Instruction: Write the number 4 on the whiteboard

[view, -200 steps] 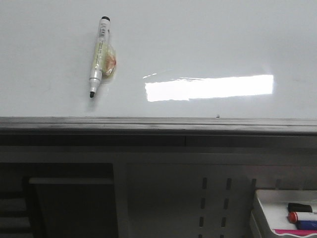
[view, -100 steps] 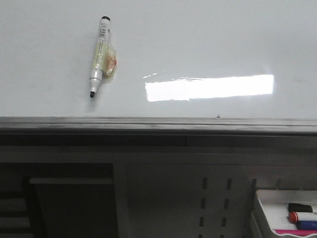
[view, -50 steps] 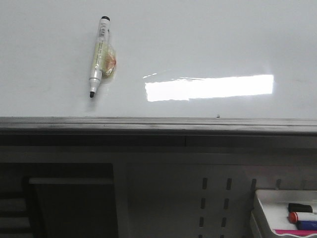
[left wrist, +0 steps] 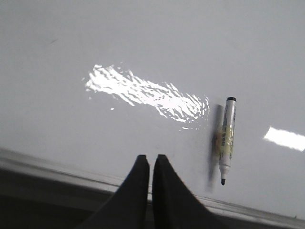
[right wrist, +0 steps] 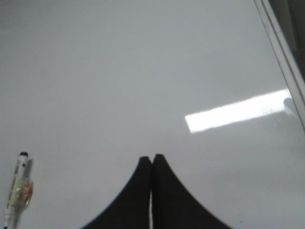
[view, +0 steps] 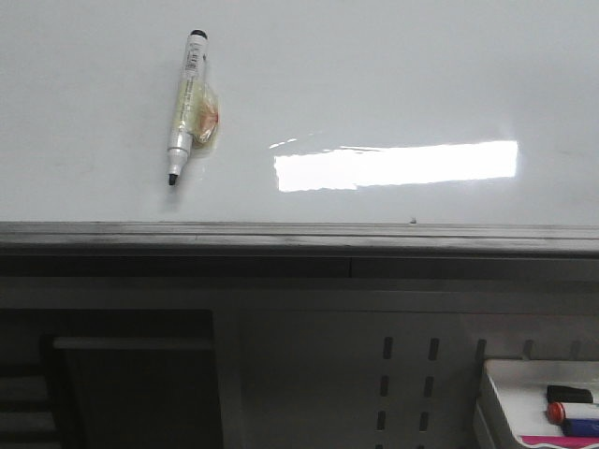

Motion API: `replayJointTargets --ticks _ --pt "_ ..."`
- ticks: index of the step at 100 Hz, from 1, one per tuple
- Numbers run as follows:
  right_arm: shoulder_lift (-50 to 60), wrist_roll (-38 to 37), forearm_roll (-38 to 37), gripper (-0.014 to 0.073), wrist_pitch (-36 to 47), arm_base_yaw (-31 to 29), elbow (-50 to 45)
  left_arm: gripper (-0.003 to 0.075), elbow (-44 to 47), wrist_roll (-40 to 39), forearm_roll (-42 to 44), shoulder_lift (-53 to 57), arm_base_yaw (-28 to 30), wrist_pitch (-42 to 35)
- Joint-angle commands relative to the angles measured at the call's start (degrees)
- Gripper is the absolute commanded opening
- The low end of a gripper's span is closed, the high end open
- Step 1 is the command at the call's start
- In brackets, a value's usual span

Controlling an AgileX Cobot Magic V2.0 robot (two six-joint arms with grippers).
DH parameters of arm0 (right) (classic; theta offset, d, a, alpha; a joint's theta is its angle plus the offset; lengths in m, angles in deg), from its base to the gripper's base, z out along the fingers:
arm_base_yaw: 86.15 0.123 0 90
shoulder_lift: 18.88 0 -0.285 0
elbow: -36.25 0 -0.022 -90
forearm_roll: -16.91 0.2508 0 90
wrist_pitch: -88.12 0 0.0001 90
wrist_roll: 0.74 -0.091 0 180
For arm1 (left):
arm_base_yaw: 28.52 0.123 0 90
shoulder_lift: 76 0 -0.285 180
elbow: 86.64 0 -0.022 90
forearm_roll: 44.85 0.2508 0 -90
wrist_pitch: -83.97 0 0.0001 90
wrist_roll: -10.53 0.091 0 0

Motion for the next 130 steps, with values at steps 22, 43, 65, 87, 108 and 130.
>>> replayJointTargets --ticks 22,43,65,87,108,130 --pt "-11.08 5.92 -0.91 0.0333 -8.08 -0.32 11.66 0.0382 -17.68 7.78 4.72 -25.0 -1.0 10.73" --pt "-12.73 6.01 -0.45 0.0402 -12.55 -0.32 14.23 0.0345 -22.92 10.22 4.61 -36.54 -10.6 10.91" --pt "-12.73 6.01 -0.45 0.0402 -14.01 -0.32 14.45 0.0346 -30.37 10.23 4.86 -49.54 -22.77 3.19" --pt "-12.73 6.01 -0.45 0.0402 -14.28 -0.32 14.45 0.0346 -36.92 10.13 3.66 -61.78 -27.13 -0.27" --pt "-12.73 6.01 -0.45 0.0402 -14.72 -0.32 14.45 0.0346 -39.53 10.13 1.9 -69.42 -27.23 -1.55" --pt "-12.73 6.01 -0.32 0.0402 -16.34 -0.32 14.45 0.0326 -39.67 10.13 1.71 -72.89 -27.23 -5.28"
